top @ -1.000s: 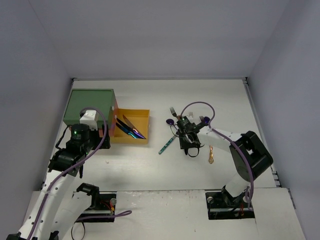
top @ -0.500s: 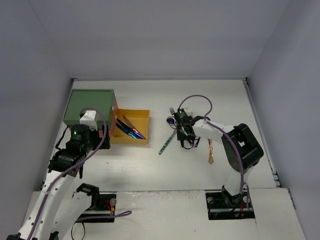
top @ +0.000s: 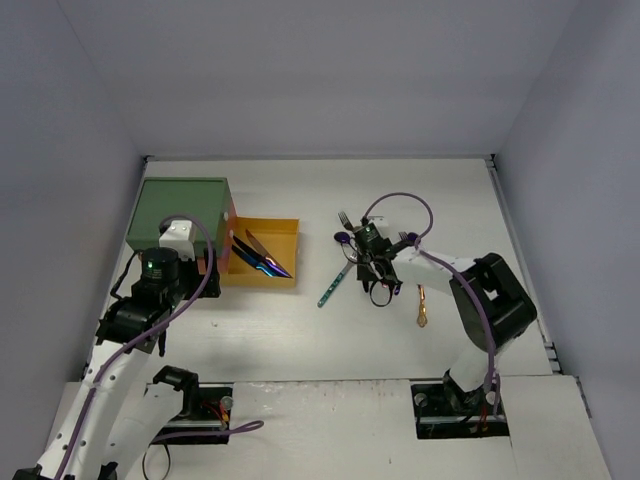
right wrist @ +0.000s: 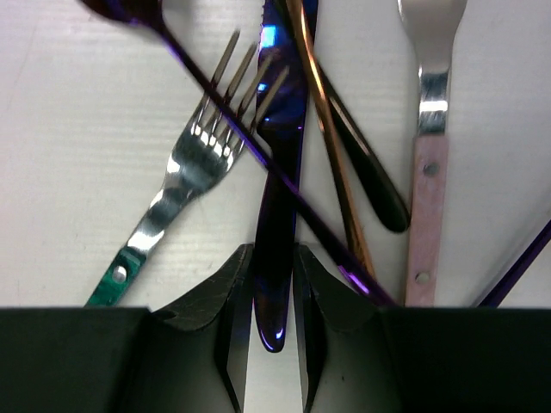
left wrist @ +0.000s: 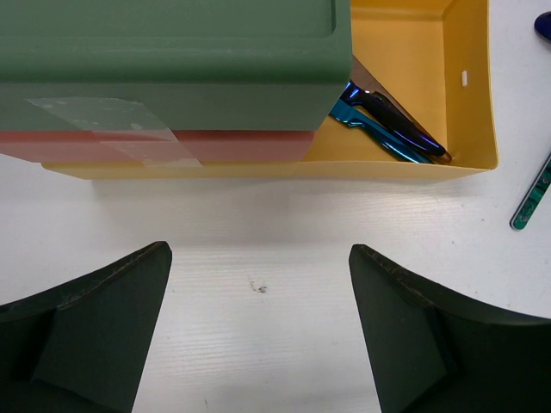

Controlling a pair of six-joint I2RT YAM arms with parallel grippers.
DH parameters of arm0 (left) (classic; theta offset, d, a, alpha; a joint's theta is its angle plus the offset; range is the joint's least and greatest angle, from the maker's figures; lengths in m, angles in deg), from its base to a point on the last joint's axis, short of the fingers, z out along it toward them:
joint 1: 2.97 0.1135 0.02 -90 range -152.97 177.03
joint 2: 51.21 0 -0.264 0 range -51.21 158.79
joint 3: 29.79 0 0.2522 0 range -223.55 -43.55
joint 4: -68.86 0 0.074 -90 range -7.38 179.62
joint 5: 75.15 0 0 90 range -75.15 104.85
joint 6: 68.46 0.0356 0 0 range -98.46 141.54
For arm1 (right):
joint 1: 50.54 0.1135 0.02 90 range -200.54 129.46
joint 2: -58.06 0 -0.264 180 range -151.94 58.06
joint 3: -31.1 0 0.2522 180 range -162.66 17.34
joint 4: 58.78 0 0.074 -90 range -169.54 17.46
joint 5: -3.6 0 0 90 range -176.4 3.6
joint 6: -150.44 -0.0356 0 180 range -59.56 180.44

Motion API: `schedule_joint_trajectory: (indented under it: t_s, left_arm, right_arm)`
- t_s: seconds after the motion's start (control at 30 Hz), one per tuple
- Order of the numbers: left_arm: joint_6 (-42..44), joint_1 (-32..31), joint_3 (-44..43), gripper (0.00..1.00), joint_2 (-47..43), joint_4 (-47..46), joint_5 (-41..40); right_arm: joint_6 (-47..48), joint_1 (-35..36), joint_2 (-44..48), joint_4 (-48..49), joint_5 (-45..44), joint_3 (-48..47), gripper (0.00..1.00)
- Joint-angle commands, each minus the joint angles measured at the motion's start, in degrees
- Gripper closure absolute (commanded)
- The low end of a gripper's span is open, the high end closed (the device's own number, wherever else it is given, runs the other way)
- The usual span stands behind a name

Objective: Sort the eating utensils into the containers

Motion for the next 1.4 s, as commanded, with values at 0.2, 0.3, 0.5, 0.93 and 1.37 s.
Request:
schedule_joint_trajectory:
  t_s: [0.2, 0.3, 0.5, 0.93, 1.37]
  left_arm:
    - [-0.67, -0.28, -0.87, 0.18, 0.98, -2.81, 0.42]
    - [-0.67, -0.20, -0.87, 0.18, 0.88, -2.90, 0.49]
    - [-0.76, -0.23, -0.70, 0.18, 0.64, -2.83, 0.45]
    - [-0.67, -0.20, -0.70, 0.18, 0.20, -2.73, 0.44]
    - [-0.58, -0.20, -0.65, 0.18, -0.02, -2.81, 0.41]
  right_arm:
    - [-13.74, 16.07, 12.72, -15.78, 7.19, 16.49, 0.91]
    - [-13.71, 15.95, 13.92, -17.37, 6.21, 15.84, 0.80]
    - [-11.63, 15.86, 6.66, -17.36, 1.59, 9.77, 0.65]
    - [-7.22, 10.96, -1.44, -17.25, -0.16, 1.67, 0.70]
    - [-4.03, 8.87, -0.81, -16.88, 1.13, 2.39, 1.00]
